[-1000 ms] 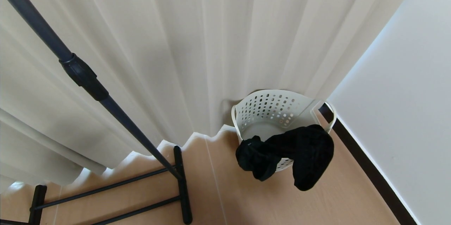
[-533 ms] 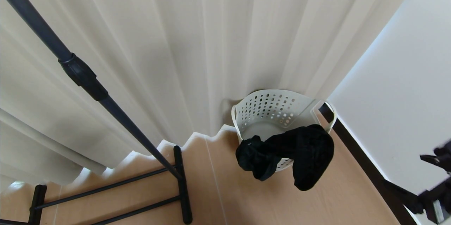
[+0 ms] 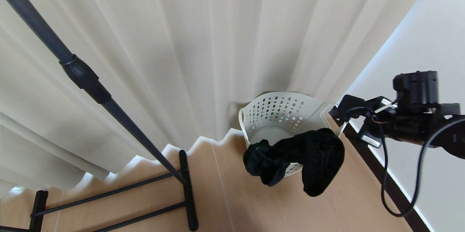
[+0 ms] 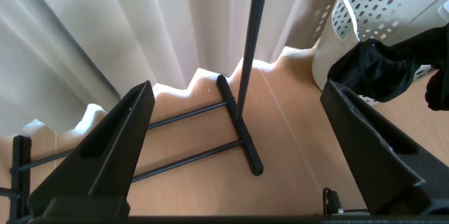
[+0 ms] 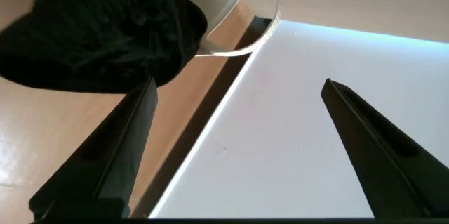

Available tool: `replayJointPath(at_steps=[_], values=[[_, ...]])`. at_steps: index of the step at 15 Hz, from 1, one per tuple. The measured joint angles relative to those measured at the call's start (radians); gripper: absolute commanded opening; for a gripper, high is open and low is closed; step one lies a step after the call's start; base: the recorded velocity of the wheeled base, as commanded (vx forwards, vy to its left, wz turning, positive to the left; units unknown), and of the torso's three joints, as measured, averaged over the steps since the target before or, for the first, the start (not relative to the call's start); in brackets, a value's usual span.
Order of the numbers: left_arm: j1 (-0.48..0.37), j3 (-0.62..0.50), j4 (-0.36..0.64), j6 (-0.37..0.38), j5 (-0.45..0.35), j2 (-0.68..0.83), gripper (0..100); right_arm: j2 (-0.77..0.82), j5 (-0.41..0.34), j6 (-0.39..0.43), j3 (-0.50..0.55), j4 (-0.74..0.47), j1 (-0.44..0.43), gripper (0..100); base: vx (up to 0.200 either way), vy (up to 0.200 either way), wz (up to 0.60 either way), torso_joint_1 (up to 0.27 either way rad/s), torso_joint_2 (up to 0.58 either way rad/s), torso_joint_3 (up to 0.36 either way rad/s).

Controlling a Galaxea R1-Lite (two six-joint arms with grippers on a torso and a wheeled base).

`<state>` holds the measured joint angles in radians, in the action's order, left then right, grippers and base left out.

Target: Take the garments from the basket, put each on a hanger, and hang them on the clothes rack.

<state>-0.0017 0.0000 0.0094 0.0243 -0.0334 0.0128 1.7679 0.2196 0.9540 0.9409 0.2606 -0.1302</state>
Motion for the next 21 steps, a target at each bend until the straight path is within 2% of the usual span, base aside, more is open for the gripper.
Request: replayJointPath(at_steps=[2,6,11,21], values=[[0.0,0.0,0.0,0.0,0.0,0.0,100,0.12,0.053,0.037,0.103,0.001,-0.012,100,0.0,0.0,0.0,0.0,0.0,0.0],[0.0,0.0,0.0,0.001,0.001,0.0,100,0.306,0.071,0.047,0.259,0.003,-0.024,100,0.0,0.0,0.0,0.0,0.0,0.0],[0.0,0.0,0.0,0.002,0.001,0.0,100,0.443,0.071,0.046,0.349,0.009,-0.017,100,0.0,0.0,0.0,0.0,0.0,0.0],[0.0,0.0,0.0,-0.001,0.001,0.0,100,0.608,0.072,0.046,0.518,-0.001,0.011,100,0.0,0.0,0.0,0.0,0.0,0.0]])
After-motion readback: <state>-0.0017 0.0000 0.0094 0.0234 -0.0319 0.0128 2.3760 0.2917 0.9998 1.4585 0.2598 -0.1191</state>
